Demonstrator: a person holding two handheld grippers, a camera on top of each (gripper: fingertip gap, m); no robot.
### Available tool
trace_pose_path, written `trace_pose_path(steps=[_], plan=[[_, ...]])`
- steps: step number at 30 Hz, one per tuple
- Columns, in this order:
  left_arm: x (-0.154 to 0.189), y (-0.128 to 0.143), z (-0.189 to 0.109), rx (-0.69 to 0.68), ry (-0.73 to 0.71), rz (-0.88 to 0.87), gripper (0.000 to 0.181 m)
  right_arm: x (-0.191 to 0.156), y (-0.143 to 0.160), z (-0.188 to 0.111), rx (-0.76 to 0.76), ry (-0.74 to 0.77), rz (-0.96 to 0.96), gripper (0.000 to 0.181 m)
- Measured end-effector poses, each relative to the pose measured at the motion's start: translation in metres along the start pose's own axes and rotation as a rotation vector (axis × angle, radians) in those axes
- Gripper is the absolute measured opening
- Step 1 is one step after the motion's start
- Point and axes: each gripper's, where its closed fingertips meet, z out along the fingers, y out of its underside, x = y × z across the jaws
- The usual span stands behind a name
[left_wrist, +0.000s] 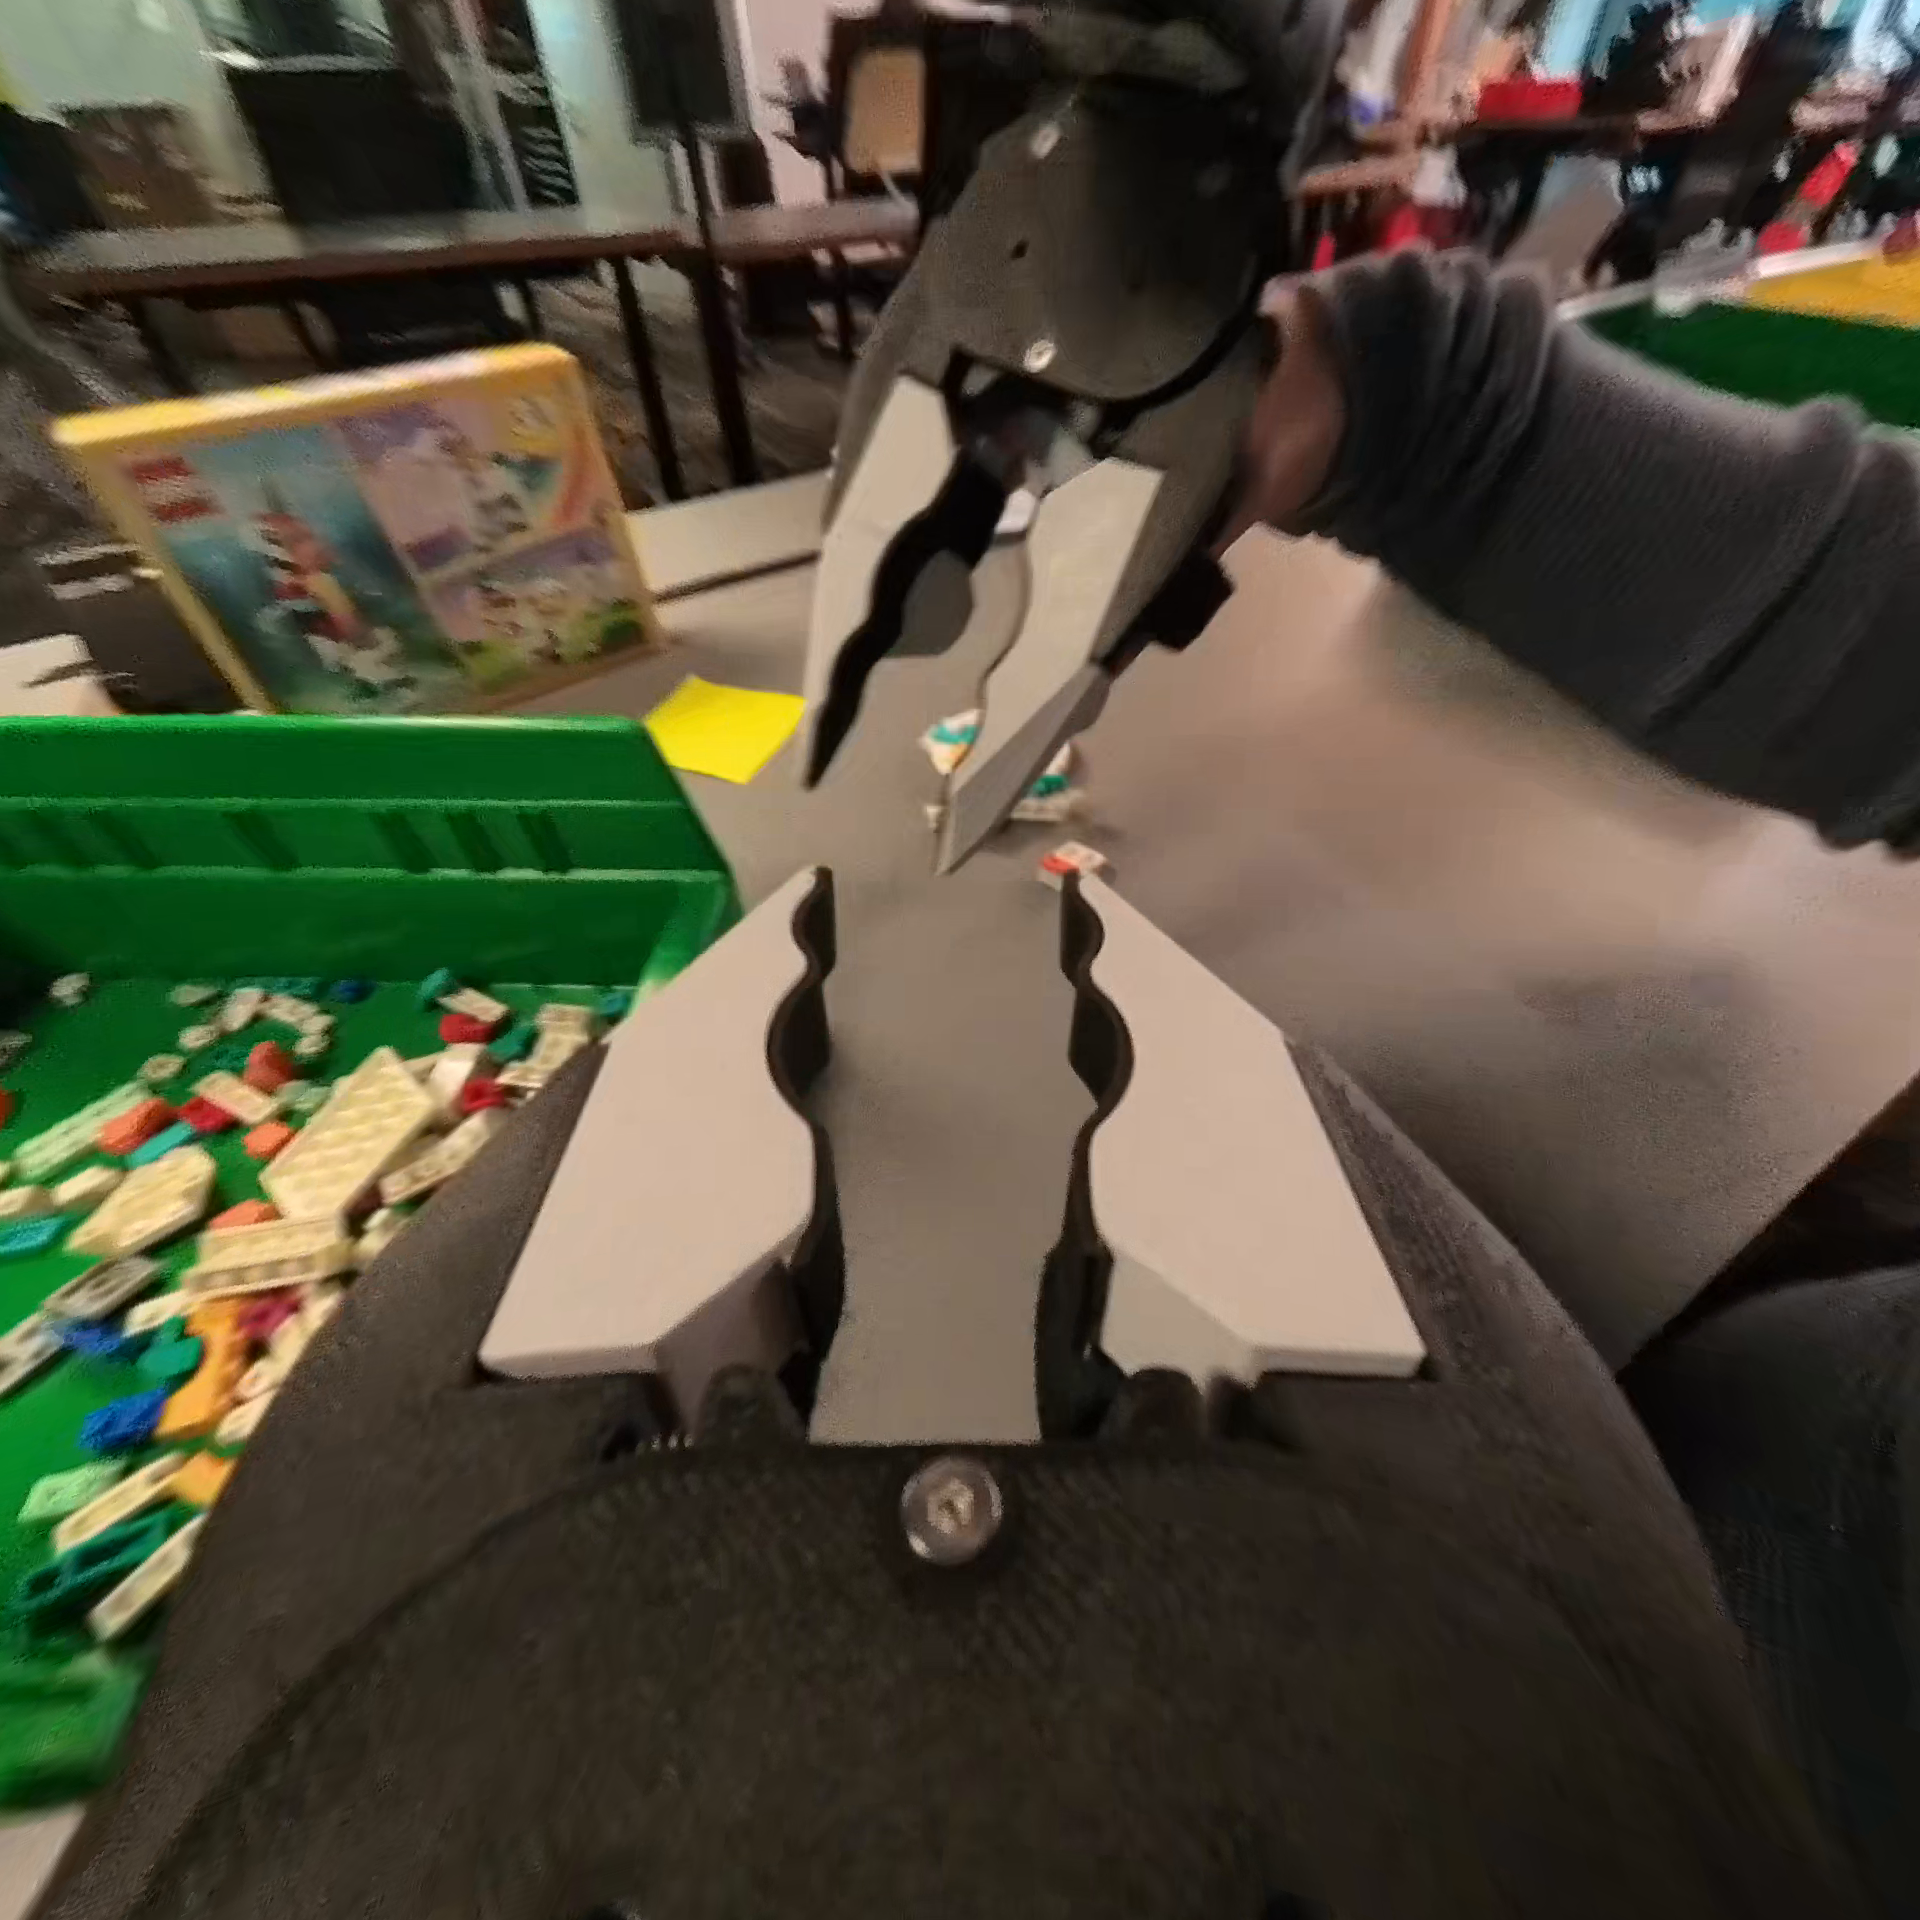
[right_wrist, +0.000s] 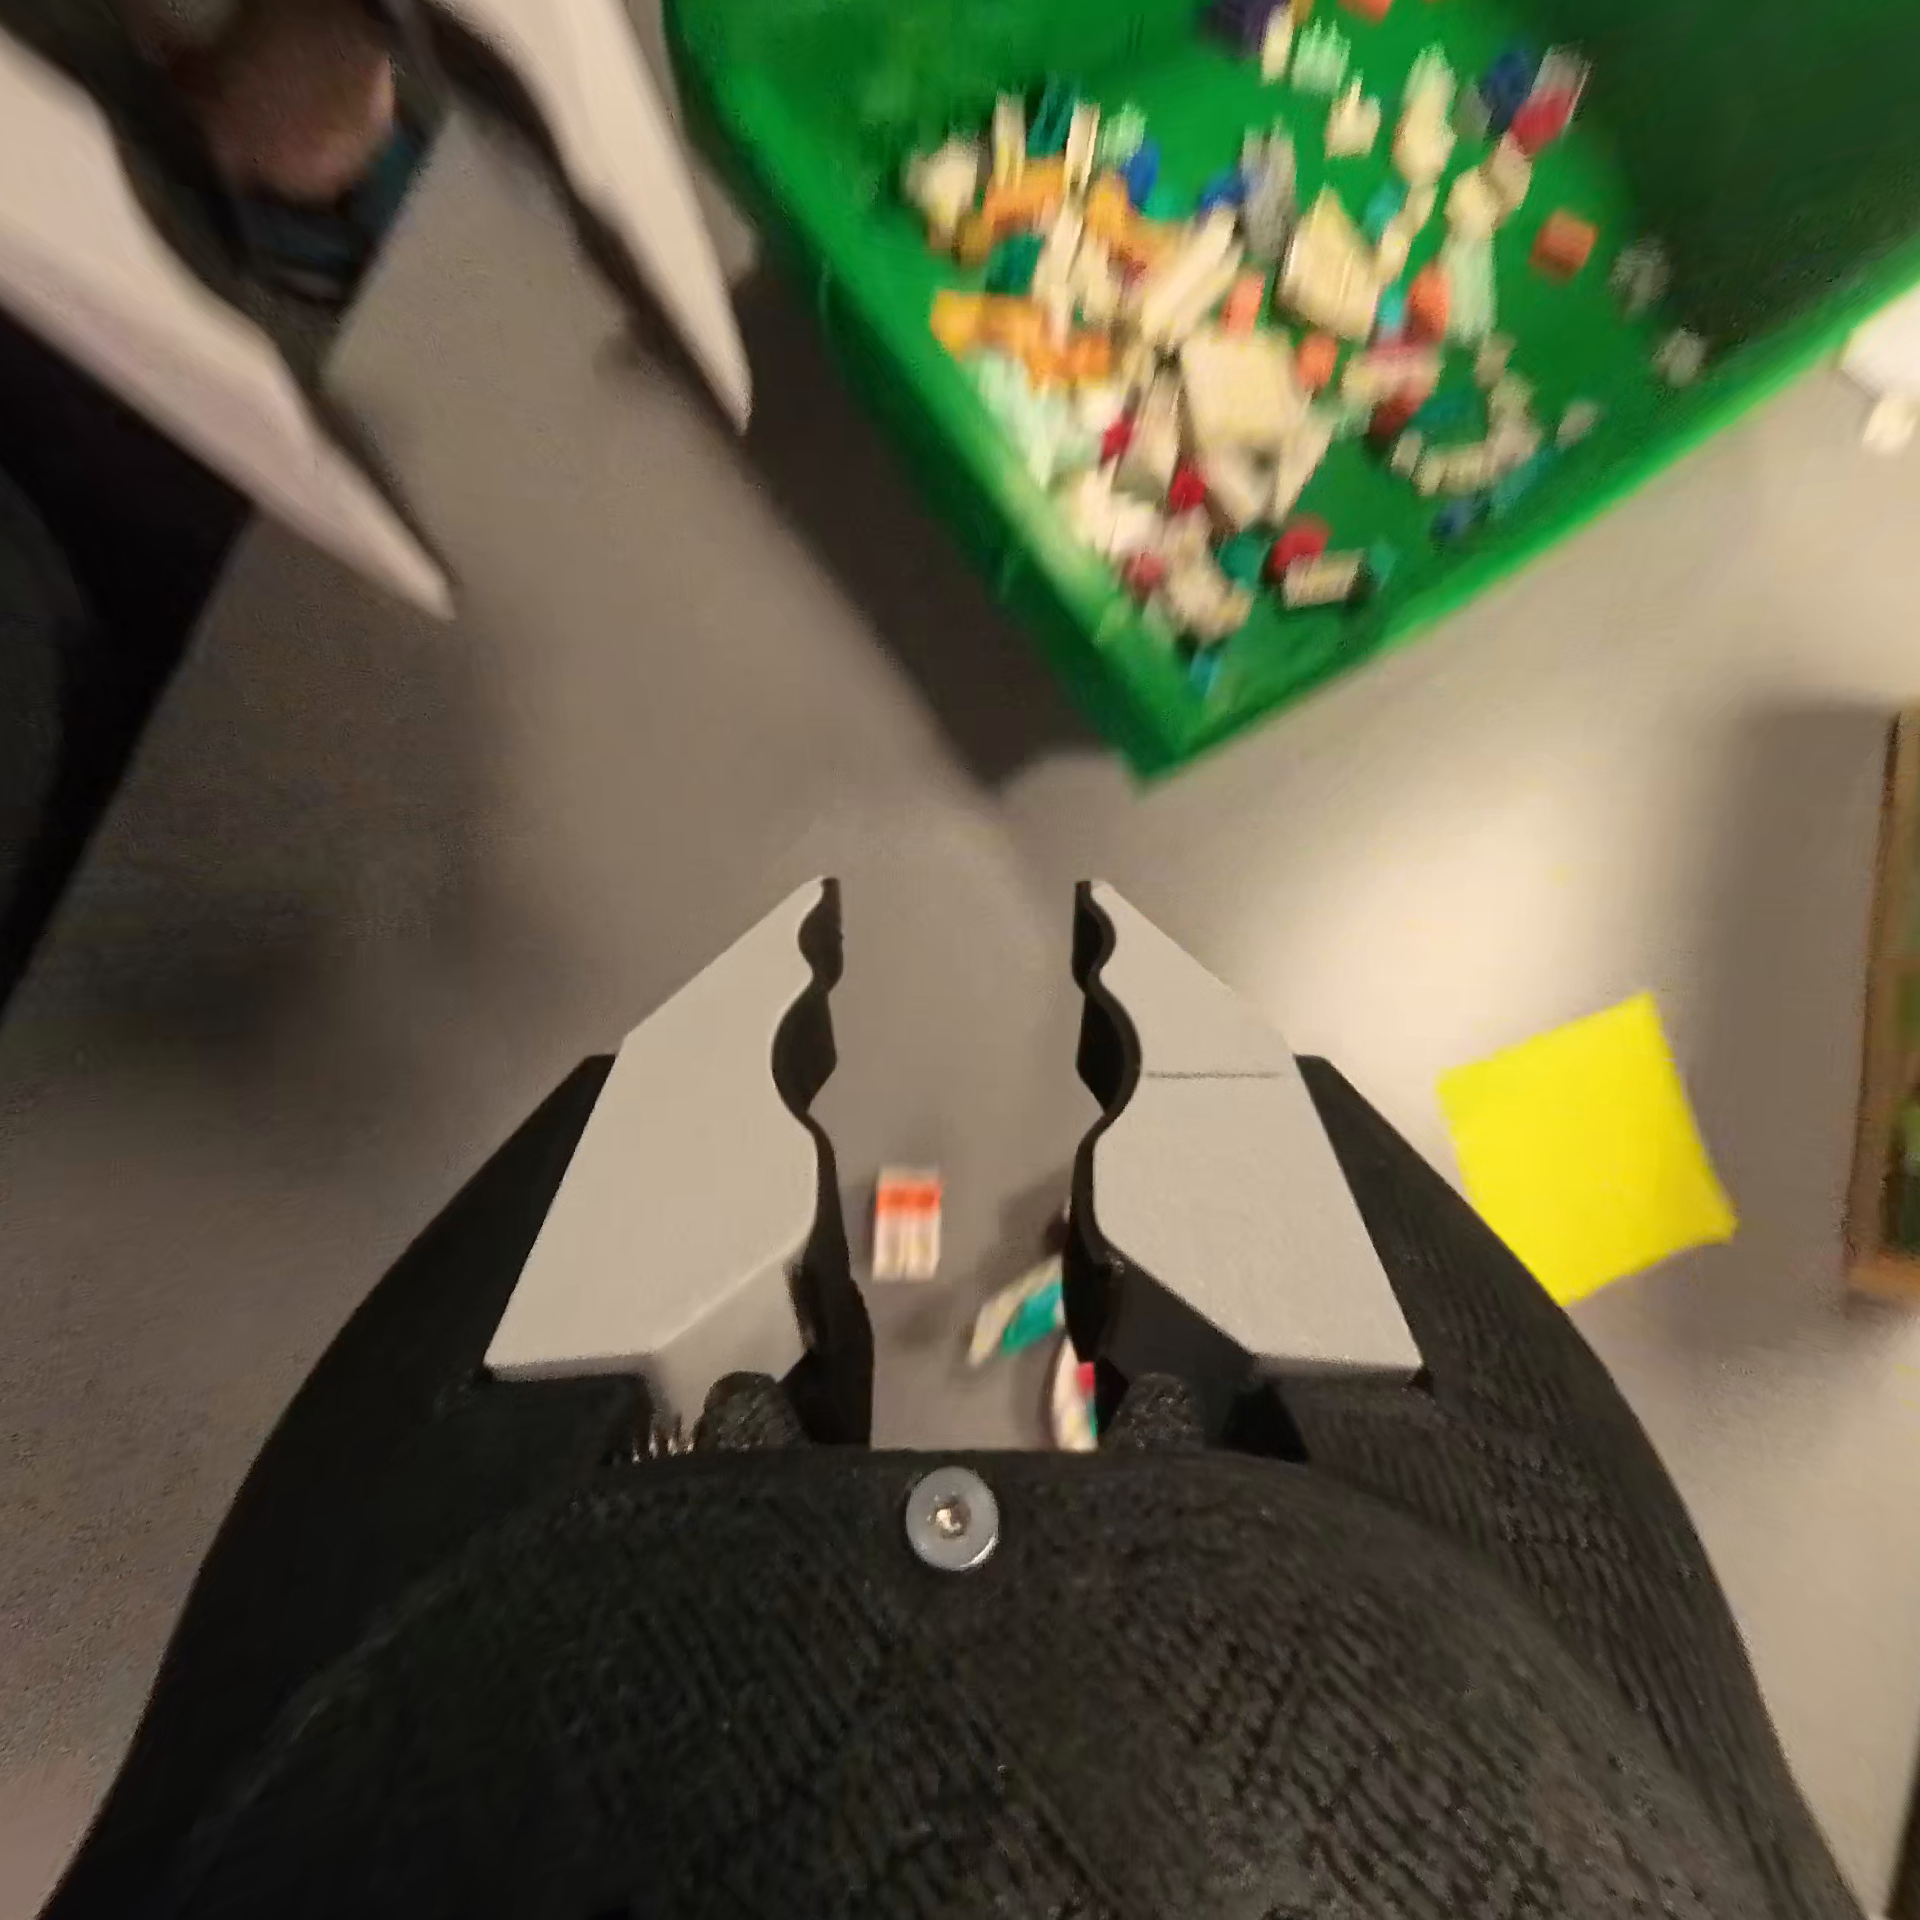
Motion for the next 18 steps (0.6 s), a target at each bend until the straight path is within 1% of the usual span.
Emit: trace_pose_path(steps=[3,4,6,10,12,13,14,15,16,17,18], plan=[[0.019,0.019,0.021,-0.076,0.088,0.057,0.042,-0.013,0.068,-0.006,-0.081,0.034,0.068,0.041],[0.025,0.023,0.027,-0.094,0.119,0.068,0.041,-0.017,0.082,-0.006,-0.081,0.032,0.102,0.041],[0.039,0.027,0.039,-0.113,0.195,0.098,0.040,-0.020,0.100,-0.002,-0.053,0.022,0.161,0.040],[0.052,0.033,0.063,-0.174,0.287,0.106,0.038,-0.018,0.109,0.006,-0.005,0.017,0.201,0.028],[0.052,0.035,0.077,-0.198,0.307,0.054,0.038,-0.020,0.109,0.007,-0.005,0.003,0.211,0.014],[0.052,0.036,0.083,-0.207,0.316,0.018,0.030,-0.021,0.108,0.006,-0.009,0.018,0.194,0.014],[0.051,0.038,0.090,-0.215,0.327,-0.021,0.015,-0.021,0.106,0.004,-0.001,0.054,0.150,0.014],[0.052,0.040,0.096,-0.223,0.341,-0.056,0.007,-0.022,0.101,0.002,0.023,0.096,0.092,0.014],[0.053,0.043,0.102,-0.236,0.354,-0.075,0.007,-0.024,0.095,-0.002,0.055,0.138,0.037,0.013],[0.052,0.047,0.107,-0.255,0.352,-0.086,0.014,-0.028,0.089,-0.006,0.084,0.179,-0.016,0.013],[0.053,0.049,0.111,-0.266,0.354,-0.104,0.027,-0.031,0.084,-0.010,0.105,0.227,-0.068,0.013]])
